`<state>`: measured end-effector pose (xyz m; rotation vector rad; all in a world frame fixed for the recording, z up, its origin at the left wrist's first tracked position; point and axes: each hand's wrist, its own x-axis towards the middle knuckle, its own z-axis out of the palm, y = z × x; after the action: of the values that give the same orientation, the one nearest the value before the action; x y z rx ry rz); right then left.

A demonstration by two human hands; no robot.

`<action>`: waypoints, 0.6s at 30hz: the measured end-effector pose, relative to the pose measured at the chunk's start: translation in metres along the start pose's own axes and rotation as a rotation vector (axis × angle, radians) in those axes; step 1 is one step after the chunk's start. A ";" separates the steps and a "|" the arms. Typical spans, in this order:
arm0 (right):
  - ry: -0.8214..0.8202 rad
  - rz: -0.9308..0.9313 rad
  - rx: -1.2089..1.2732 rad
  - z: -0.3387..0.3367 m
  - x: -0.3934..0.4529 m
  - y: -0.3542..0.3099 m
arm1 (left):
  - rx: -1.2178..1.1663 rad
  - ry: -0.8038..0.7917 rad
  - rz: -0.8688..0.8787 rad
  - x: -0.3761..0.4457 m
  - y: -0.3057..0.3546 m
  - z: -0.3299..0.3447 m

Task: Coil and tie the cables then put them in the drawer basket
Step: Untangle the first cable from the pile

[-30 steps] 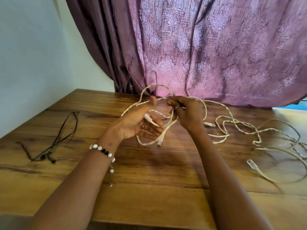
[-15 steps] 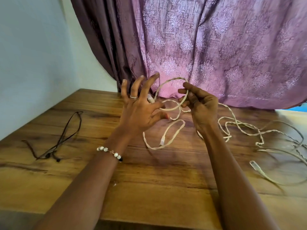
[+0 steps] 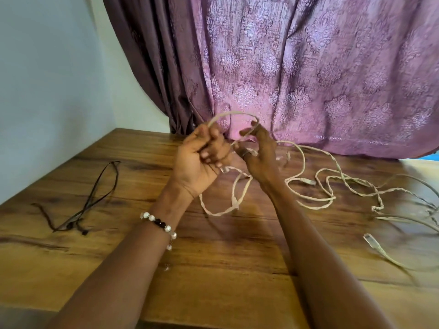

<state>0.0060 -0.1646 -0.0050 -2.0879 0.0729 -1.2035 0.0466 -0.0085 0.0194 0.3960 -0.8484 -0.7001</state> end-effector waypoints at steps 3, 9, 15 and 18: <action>-0.187 0.111 0.004 0.008 -0.007 0.007 | -0.331 -0.087 0.090 0.002 0.019 -0.008; -0.227 0.039 0.016 0.021 -0.012 -0.005 | -0.473 0.005 0.154 0.002 0.031 -0.025; -0.117 0.046 0.083 0.025 -0.008 -0.022 | -0.377 0.156 0.190 0.005 0.016 -0.020; -0.217 -0.043 -0.182 0.027 -0.014 -0.012 | -0.329 0.215 0.264 0.005 0.021 -0.024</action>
<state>0.0151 -0.1355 -0.0165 -2.3777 0.0382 -1.0203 0.0762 0.0040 0.0201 0.0583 -0.5555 -0.5277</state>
